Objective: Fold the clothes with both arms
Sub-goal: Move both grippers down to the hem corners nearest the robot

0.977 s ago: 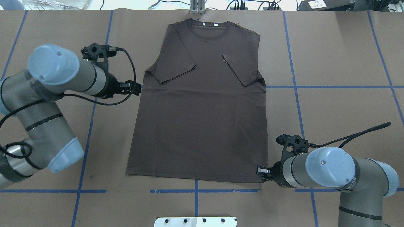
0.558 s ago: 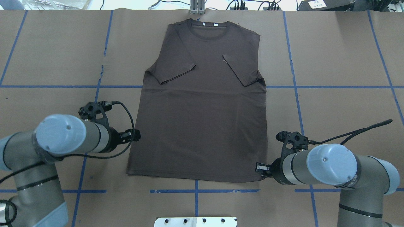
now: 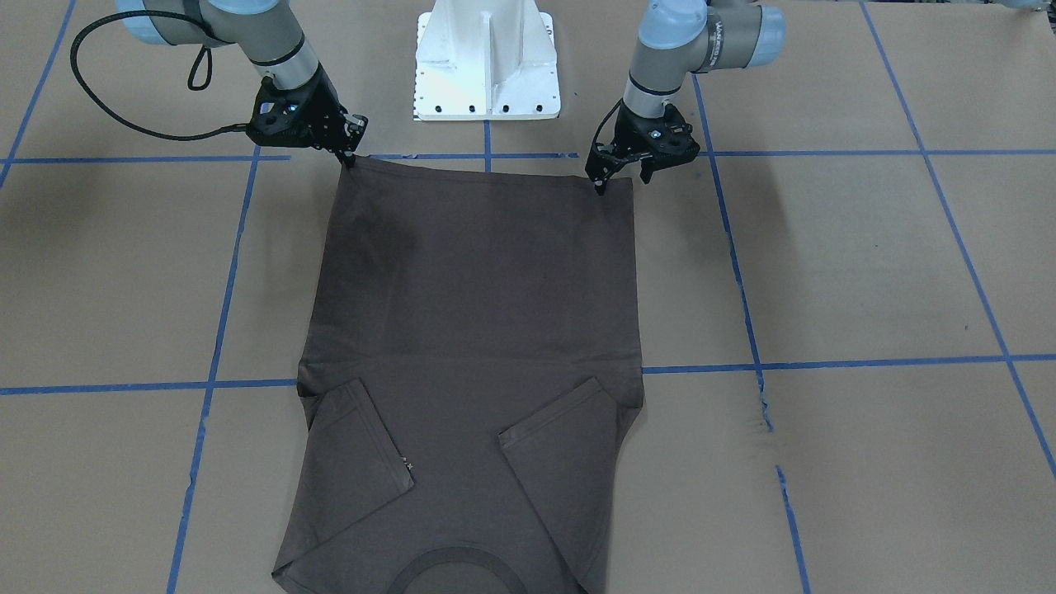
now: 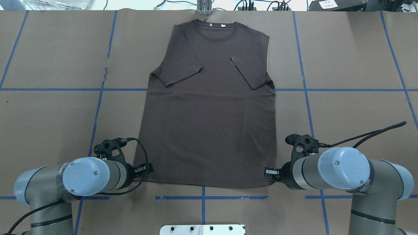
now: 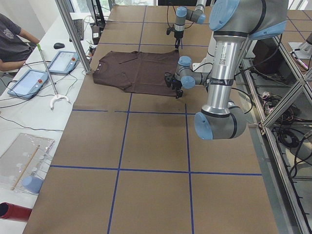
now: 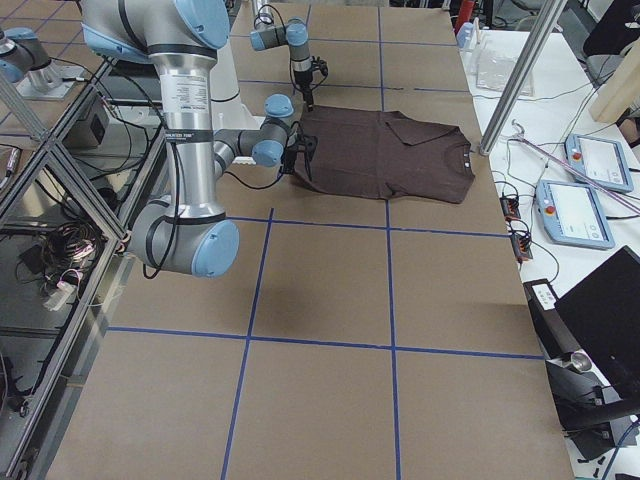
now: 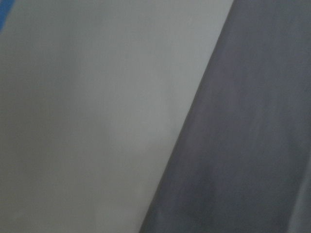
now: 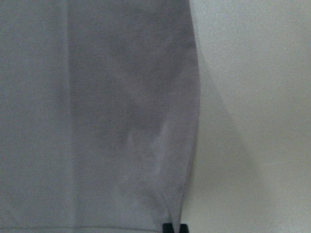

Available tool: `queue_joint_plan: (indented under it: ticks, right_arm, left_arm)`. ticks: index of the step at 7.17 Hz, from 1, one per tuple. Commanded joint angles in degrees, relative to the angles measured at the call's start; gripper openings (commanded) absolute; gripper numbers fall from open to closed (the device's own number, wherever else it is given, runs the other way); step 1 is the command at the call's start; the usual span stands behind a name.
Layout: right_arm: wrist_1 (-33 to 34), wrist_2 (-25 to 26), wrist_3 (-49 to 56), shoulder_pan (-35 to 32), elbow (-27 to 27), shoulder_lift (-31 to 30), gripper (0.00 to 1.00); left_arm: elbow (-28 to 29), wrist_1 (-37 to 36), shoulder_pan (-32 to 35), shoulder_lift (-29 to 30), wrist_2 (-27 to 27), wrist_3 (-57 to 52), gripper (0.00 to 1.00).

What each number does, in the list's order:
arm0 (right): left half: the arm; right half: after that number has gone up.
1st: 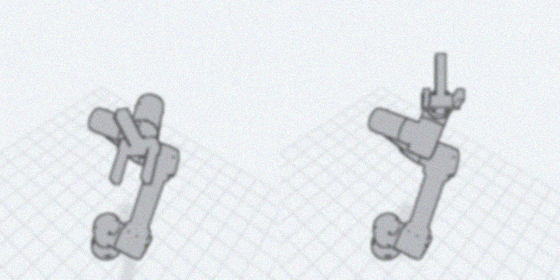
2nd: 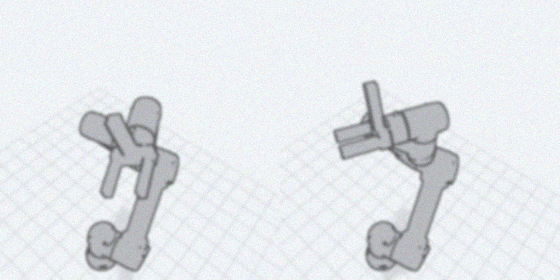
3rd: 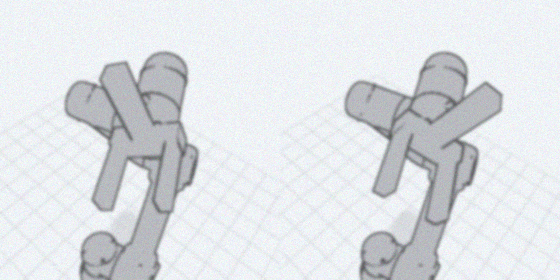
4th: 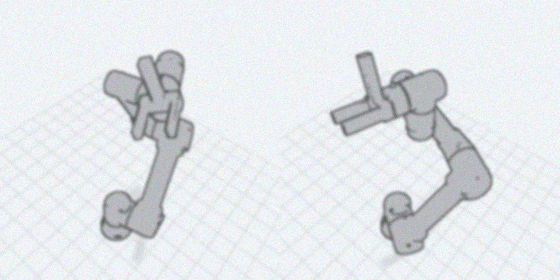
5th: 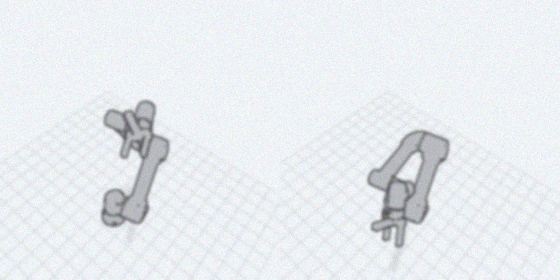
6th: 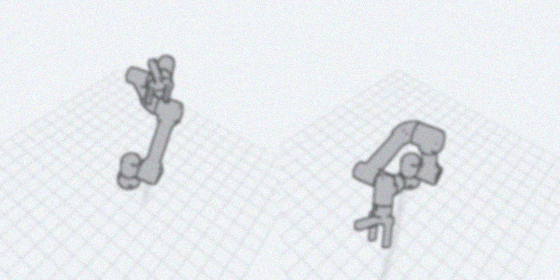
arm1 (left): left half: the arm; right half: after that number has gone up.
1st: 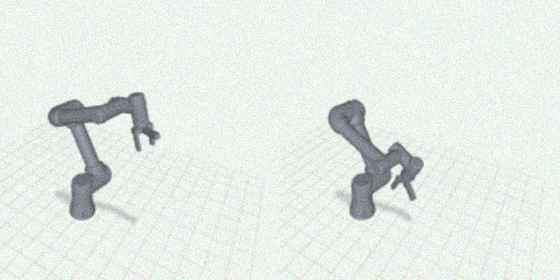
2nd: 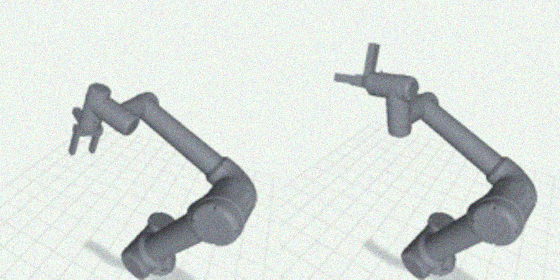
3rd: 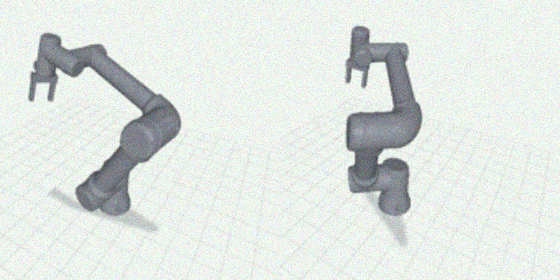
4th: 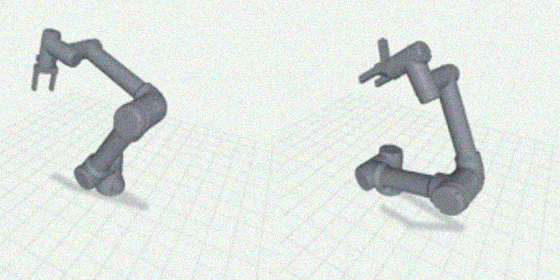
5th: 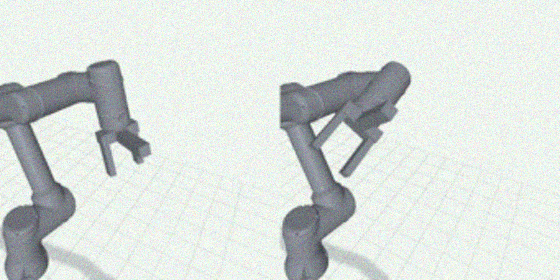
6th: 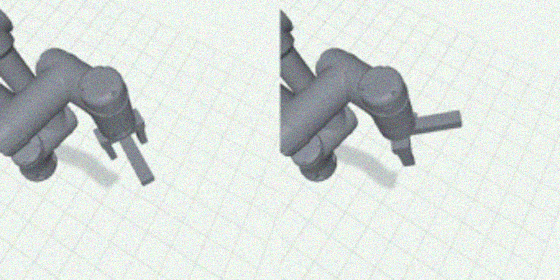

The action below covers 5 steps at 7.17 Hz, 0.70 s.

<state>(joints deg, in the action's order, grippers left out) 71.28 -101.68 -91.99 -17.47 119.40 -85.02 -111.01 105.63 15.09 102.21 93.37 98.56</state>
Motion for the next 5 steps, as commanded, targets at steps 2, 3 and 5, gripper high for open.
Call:
queue_joint_plan:
  ticks: [2, 3, 5]
  right_arm:
    - [0.0, -0.1, -0.03, -0.28, -0.04, 0.03, 0.0]
    - [0.0, -0.19, 0.06, -0.54, -0.04, 0.03, 0.0]
    - [0.0, -0.27, 0.93, -0.63, -0.04, 0.03, 0.0]
  left_arm:
    - [-1.05, -2.26, -0.24, 0.01, -0.21, 0.22, 0.58]
    - [-1.49, -3.14, -0.24, 0.09, -0.21, 0.14, 0.44]
    - [-1.4, -3.41, -0.32, 0.09, -0.21, 0.14, 0.37]
